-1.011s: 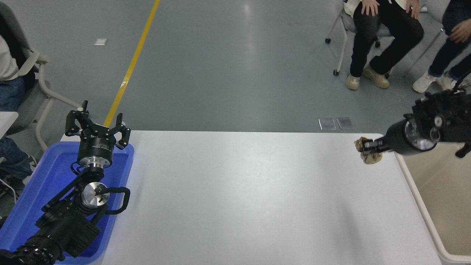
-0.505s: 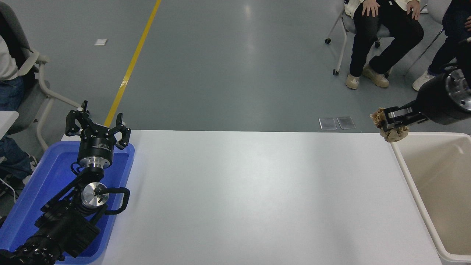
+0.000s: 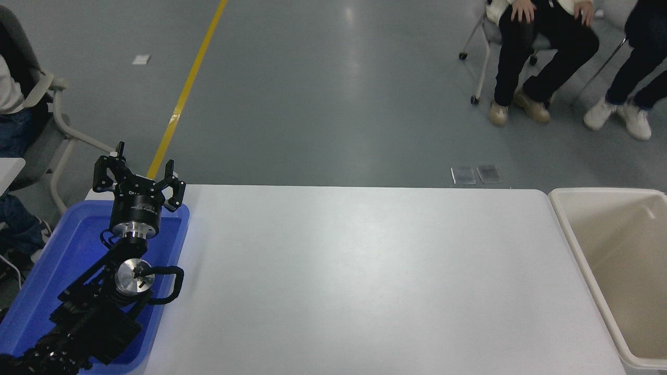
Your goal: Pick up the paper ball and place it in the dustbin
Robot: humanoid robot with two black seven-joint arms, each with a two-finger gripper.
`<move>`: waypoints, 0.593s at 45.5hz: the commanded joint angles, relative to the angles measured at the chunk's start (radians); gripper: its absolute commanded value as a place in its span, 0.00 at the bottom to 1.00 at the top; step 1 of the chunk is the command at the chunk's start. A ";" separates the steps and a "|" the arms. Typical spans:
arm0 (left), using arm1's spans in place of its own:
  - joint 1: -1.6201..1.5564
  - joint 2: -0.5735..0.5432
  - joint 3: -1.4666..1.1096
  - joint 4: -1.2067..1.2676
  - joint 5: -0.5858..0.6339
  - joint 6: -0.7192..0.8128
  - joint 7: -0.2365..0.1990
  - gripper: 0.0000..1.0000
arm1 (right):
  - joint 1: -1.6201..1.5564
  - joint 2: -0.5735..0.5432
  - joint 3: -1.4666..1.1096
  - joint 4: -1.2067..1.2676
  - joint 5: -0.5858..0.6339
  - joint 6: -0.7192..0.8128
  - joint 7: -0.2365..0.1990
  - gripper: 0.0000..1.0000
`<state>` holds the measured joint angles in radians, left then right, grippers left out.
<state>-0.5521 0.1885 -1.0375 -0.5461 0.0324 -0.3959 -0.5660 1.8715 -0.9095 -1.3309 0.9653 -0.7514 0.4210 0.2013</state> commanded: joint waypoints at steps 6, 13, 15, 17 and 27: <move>0.000 0.000 -0.001 0.000 0.000 0.000 0.000 0.99 | -0.819 0.001 0.633 -0.608 -0.029 -0.022 0.046 0.00; 0.000 0.000 -0.001 0.000 0.000 0.000 0.000 0.99 | -0.945 0.066 0.749 -0.663 -0.013 -0.090 0.043 0.00; 0.000 0.000 -0.001 0.000 0.000 0.002 0.000 0.99 | -0.968 0.083 0.766 -0.665 0.004 -0.117 0.038 0.00; 0.000 0.000 -0.001 0.000 0.000 0.000 0.000 0.99 | -0.997 0.095 0.782 -0.669 0.032 -0.146 0.035 0.00; 0.000 0.000 -0.001 0.000 0.000 0.000 0.000 0.99 | -1.120 0.207 0.789 -0.787 0.237 -0.211 0.026 0.00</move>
<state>-0.5522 0.1887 -1.0379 -0.5461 0.0322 -0.3958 -0.5661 0.9304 -0.8095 -0.6214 0.3174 -0.6792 0.2829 0.2348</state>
